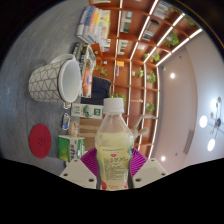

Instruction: Pour water

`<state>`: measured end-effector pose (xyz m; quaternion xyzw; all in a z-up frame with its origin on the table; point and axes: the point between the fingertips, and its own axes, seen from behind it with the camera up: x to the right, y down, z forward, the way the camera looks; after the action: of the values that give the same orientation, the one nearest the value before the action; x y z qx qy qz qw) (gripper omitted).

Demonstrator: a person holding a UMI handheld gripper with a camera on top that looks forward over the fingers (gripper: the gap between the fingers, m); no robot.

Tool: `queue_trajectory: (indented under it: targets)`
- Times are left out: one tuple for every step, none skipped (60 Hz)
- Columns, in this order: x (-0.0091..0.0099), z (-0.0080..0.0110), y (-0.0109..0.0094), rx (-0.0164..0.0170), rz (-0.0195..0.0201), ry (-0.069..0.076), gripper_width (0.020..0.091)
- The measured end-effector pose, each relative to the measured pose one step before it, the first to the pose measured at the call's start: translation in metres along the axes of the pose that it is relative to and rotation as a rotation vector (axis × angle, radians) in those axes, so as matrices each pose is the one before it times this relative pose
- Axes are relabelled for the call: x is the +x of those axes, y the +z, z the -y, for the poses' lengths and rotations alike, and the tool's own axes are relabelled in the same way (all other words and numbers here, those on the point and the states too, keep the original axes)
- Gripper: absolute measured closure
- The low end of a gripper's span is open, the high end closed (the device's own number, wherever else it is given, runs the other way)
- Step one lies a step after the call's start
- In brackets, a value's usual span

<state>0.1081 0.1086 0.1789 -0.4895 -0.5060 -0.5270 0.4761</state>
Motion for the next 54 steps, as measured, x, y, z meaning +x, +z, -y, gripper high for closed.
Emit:
queue_trajectory:
  targets:
    - [0.00081,0.00393,0.00101,0.00329,-0.00813,-0.0357,0.0748]
    - [0.00107,0.00361,0.00099,0.00224,-0.00854,-0.0371,0.0750]
    - [0.00159,0.00330,0.00059,0.00214,-0.00955,-0.0366,0.0749]
    - [0.00152,-0.00018,0.00261,0.00625,-0.00639,-0.0374,0.0749]
    - [0.00108,0.00485,0.00032,-0.00569,-0.01032,-0.0408,0.0743]
    - [0.00023,0.00247,0.00103,0.00076,-0.00572,-0.0397,0.0742]
    - [0.00046,0.00302,0.00048,0.00239,-0.00471,-0.0360,0.0744]
    - [0.00051,0.00226,0.00104,-0.00155,-0.00563,-0.0333,0.0744]
    - [0.00010,0.00069,0.00110,-0.00723,-0.00396,-0.0325,0.0745]
    - [-0.00002,0.00051,0.00094,-0.00762,-0.00202,-0.0335,0.0745]
    - [0.00006,0.00176,0.00082,-0.00184,-0.00278,-0.0305,0.0745]
    - [-0.00099,0.00113,0.00154,0.00548,-0.00389,-0.0270,0.0745]
    - [0.00150,0.00373,-0.00035,0.00407,-0.00400,-0.0267,0.0744]
    - [0.00034,0.00232,-0.00066,0.00658,-0.00281,-0.0275,0.0743]
    - [0.00114,0.00239,0.00014,0.00445,-0.00726,-0.0252,0.0745]
    - [0.00182,0.00172,0.00021,0.00206,-0.00993,-0.0218,0.0746]
    - [0.00230,0.00104,0.00016,0.00038,-0.01165,-0.0197,0.0745]
    - [0.00261,0.00148,-0.00010,0.00288,-0.01165,-0.0191,0.0744]
    - [0.00268,0.00138,-0.00022,0.00382,-0.01126,-0.0162,0.0744]
    - [0.00144,0.00120,0.00116,0.00422,-0.00842,-0.0112,0.0746]
    - [0.00149,0.00071,-0.00009,0.00111,-0.00371,-0.0080,0.0746]
    - [0.00120,0.00060,-0.00024,0.00020,-0.00453,-0.0055,0.0745]
    - [0.00062,0.00070,-0.00009,0.00066,-0.00230,-0.0025,0.0744]
    - [0.00008,0.00018,0.00003,-0.00036,-0.00013,-0.0004,0.0744]
    - [-0.00005,-0.00019,-0.00019,-0.00140,0.00067,0.0006,0.0744]
    - [0.00033,-0.00026,-0.00011,0.00121,-0.00072,0.0013,0.0742]
    - [0.00025,0.00056,-0.00015,0.00143,0.00030,0.0013,0.0743]
    - [0.00033,-0.00008,-0.00034,0.00038,-0.00016,0.0020,0.0742]
    - [0.00031,-0.00073,-0.00048,-0.00183,-0.00004,0.0022,0.0743]
    - [0.00045,-0.00081,-0.00040,-0.00174,-0.00036,0.0031,0.0742]
    - [0.00031,-0.00044,-0.00037,-0.00004,0.00014,0.0058,0.0744]
    - [-0.00031,-0.00043,-0.00031,0.00033,0.00266,0.0083,0.0744]
    - [-0.00050,-0.00084,-0.00044,-0.00032,0.00435,0.0106,0.0743]
    - [-0.00038,-0.00080,-0.00056,0.00031,0.00435,0.0137,0.0742]
    - [0.00040,-0.00090,-0.00086,0.00133,0.00275,0.0189,0.0741]
    - [0.00059,-0.00086,-0.00088,0.00160,0.00217,0.0240,0.0741]
    - [0.00021,-0.00113,-0.00034,0.00443,0.00571,0.0295,0.0742]
    - [-0.00003,-0.00150,-0.00099,0.00022,0.00654,0.0330,0.0743]
    - [0.00025,-0.00141,-0.00106,0.00112,0.00645,0.0364,0.0742]
    - [0.00096,-0.00125,-0.00103,0.00147,0.00512,0.0389,0.0741]
    - [0.00069,-0.00143,-0.00109,0.00111,0.00548,0.0418,0.0743]
    - [0.00007,-0.00168,-0.00119,-0.00052,0.00847,0.0448,0.0742]
    - [-0.00027,-0.00169,-0.00106,0.00003,0.01035,0.0500,0.0742]
    - [-0.00082,-0.00019,-0.00212,-0.00128,-0.00148,0.0538,0.0740]
    - [0.00232,-0.00033,-0.00138,0.01600,0.01341,0.0639,0.0742]
    - [0.00199,0.00071,-0.00179,0.00987,0.00391,0.0633,0.0741]
    - [0.00191,-0.00061,-0.00158,0.00505,0.00484,0.0589,0.0742]
    - [0.00126,-0.00124,-0.00174,0.00312,0.00608,0.0560,0.0741]
    - [0.00087,-0.00057,-0.00172,0.00479,0.00815,0.0562,0.0743]
    - [0.00081,0.00017,-0.00189,0.00836,0.00994,0.0577,0.0741]
    - [-0.00467,0.00511,-0.00108,0.00575,0.00066,0.0579,0.0741]
    - [0.00290,-0.00278,0.00039,0.01967,0.01954,0.0650,0.0740]
    - [0.00028,0.00106,-0.00143,0.01197,0.01379,0.0643,0.0743]
    - [0.00013,0.00121,-0.00131,0.01043,0.01308,0.0634,0.0743]
